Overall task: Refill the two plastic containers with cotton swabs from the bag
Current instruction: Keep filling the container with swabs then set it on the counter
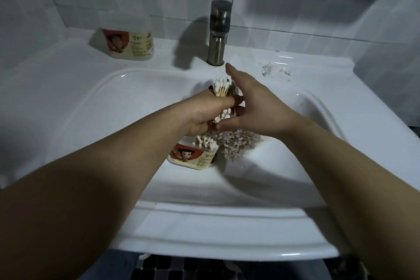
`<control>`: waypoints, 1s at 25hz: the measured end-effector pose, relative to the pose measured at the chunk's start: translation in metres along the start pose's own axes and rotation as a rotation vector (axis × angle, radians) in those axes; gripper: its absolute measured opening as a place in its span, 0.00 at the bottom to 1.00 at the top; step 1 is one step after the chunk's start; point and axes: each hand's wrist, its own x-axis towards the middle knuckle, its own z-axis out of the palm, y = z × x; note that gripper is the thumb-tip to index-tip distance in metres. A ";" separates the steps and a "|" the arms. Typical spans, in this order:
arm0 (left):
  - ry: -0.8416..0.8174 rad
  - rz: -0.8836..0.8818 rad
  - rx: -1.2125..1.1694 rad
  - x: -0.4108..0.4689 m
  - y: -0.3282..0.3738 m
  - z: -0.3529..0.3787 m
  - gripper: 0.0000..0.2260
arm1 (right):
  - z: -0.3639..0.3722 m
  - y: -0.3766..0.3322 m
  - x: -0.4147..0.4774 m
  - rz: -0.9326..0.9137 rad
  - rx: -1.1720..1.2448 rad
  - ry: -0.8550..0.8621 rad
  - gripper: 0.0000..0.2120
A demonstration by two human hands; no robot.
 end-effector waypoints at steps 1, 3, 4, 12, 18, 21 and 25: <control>-0.011 0.007 0.006 -0.001 0.000 0.000 0.05 | 0.001 -0.002 0.002 -0.008 -0.048 0.005 0.57; -0.018 0.009 0.001 -0.001 -0.001 -0.002 0.05 | 0.000 -0.004 0.003 -0.007 -0.099 0.046 0.54; -0.019 0.009 0.001 -0.001 -0.001 -0.004 0.05 | 0.000 -0.004 0.003 -0.017 -0.077 0.054 0.55; -0.008 0.010 -0.006 -0.008 0.001 0.006 0.06 | 0.007 -0.009 0.007 -0.093 -0.090 0.126 0.45; 0.002 0.005 -0.016 -0.014 0.007 0.007 0.09 | 0.008 -0.005 0.005 -0.121 -0.044 -0.003 0.60; -0.006 0.013 -0.021 -0.015 0.007 0.006 0.09 | 0.006 -0.009 0.006 -0.128 -0.135 0.052 0.56; 0.023 -0.039 -0.003 -0.011 0.005 0.003 0.07 | 0.000 -0.007 0.003 -0.091 -0.071 0.013 0.57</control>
